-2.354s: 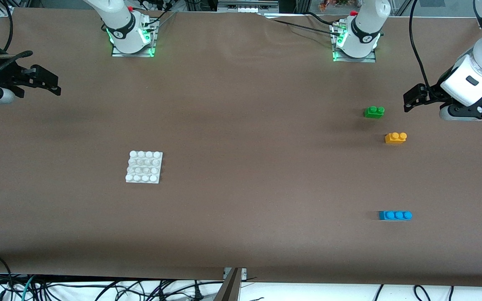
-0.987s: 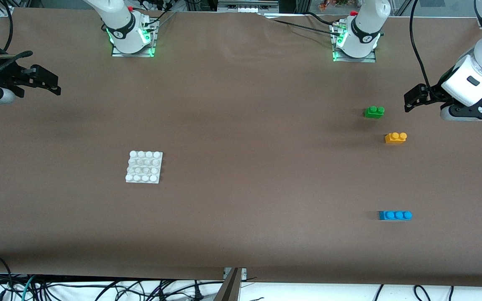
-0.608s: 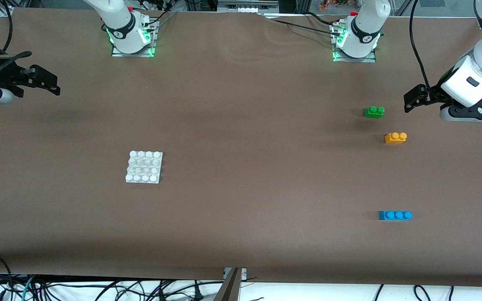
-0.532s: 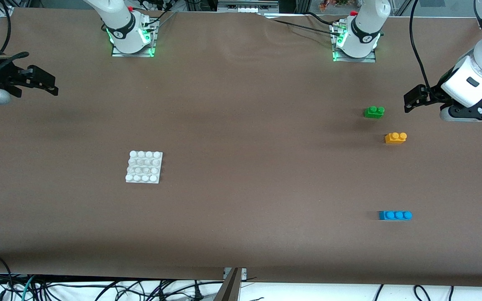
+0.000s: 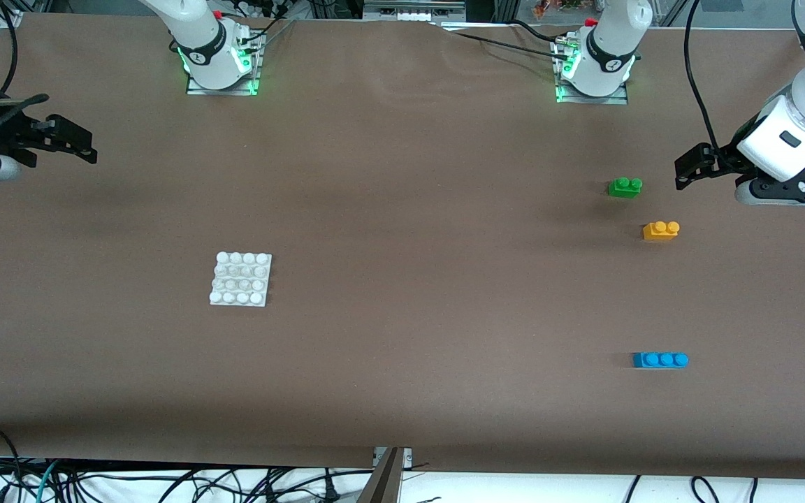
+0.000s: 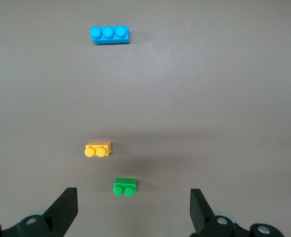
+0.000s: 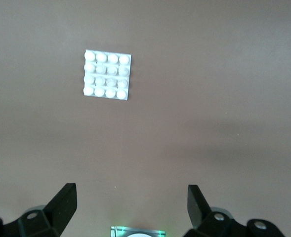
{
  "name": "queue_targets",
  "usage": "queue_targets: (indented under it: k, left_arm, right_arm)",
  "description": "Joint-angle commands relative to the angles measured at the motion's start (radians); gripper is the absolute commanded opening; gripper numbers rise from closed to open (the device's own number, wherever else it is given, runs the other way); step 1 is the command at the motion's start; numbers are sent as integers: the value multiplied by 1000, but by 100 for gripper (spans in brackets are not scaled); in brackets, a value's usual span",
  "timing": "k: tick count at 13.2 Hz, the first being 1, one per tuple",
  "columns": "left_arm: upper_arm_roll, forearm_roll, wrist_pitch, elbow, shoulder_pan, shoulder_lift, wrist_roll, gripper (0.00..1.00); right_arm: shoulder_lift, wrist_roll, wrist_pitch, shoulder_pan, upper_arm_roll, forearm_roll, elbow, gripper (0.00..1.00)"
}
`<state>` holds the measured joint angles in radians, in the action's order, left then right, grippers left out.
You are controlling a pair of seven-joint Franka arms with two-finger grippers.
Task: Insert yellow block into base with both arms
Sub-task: 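Reach the right gripper down onto the white base plate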
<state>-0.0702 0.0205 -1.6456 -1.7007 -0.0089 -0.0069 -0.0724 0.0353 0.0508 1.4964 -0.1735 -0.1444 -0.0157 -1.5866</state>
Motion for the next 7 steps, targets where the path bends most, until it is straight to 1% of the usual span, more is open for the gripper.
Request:
queue_targets:
  k: [1, 3, 6, 7]
  left_arm:
    - [1, -27, 12, 26, 4, 10, 0, 100]
    - [1, -27, 12, 26, 4, 10, 0, 100]
    - [1, -27, 12, 27, 4, 10, 0, 100]
    - [1, -27, 12, 26, 4, 10, 0, 100]
  right_arm:
    - [47, 18, 62, -3, 0, -9, -45, 99]
    - [69, 18, 154, -7, 0, -9, -94, 99]
    - [150, 15, 272, -15, 2, -10, -119, 99]
    - [147, 0, 389, -14, 17, -10, -197, 99]
